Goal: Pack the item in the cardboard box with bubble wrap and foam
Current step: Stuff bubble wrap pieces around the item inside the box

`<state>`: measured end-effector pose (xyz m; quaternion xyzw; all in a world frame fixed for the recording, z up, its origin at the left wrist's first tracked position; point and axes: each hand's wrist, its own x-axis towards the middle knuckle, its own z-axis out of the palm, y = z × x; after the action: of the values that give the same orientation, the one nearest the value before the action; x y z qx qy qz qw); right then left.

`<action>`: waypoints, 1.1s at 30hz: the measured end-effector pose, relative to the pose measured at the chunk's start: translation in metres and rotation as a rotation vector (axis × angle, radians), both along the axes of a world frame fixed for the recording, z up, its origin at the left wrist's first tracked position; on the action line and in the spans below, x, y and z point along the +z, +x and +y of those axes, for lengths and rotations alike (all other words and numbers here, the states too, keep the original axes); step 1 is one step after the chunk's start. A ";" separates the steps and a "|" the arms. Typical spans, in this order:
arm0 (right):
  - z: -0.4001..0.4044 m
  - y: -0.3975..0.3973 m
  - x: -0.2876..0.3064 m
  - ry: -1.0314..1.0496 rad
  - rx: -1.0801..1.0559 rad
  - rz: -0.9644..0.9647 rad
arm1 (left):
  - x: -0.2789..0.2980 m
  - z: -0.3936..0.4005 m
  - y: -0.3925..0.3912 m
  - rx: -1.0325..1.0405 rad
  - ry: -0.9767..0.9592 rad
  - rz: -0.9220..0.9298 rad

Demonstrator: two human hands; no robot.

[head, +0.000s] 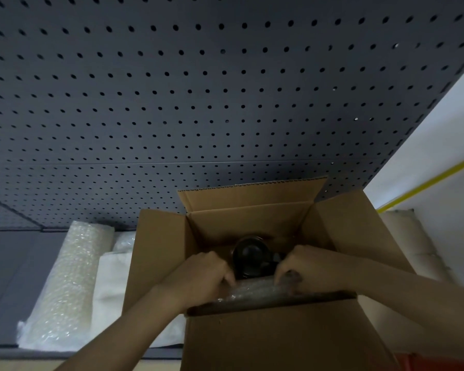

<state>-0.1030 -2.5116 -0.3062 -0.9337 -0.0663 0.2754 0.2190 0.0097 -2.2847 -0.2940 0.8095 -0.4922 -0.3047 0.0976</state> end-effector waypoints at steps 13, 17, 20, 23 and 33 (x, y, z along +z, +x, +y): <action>0.010 0.011 -0.033 -0.007 0.036 0.183 | -0.027 -0.017 -0.005 -0.033 0.159 0.011; 0.012 0.010 -0.026 -0.008 0.016 0.182 | -0.025 -0.017 -0.006 -0.017 0.174 0.004; 0.010 0.009 -0.014 -0.033 0.036 0.200 | -0.014 -0.015 -0.007 -0.023 0.189 -0.012; 0.008 0.009 0.001 -0.068 0.034 0.220 | 0.003 -0.012 -0.009 -0.025 0.196 -0.041; 0.055 0.038 0.091 -0.113 -0.085 0.107 | 0.083 0.041 0.009 0.037 0.143 -0.244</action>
<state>-0.0647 -2.4571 -0.2148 -0.9305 0.0011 0.3187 0.1805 0.0185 -2.2432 -0.2110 0.8543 -0.4626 -0.2368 -0.0155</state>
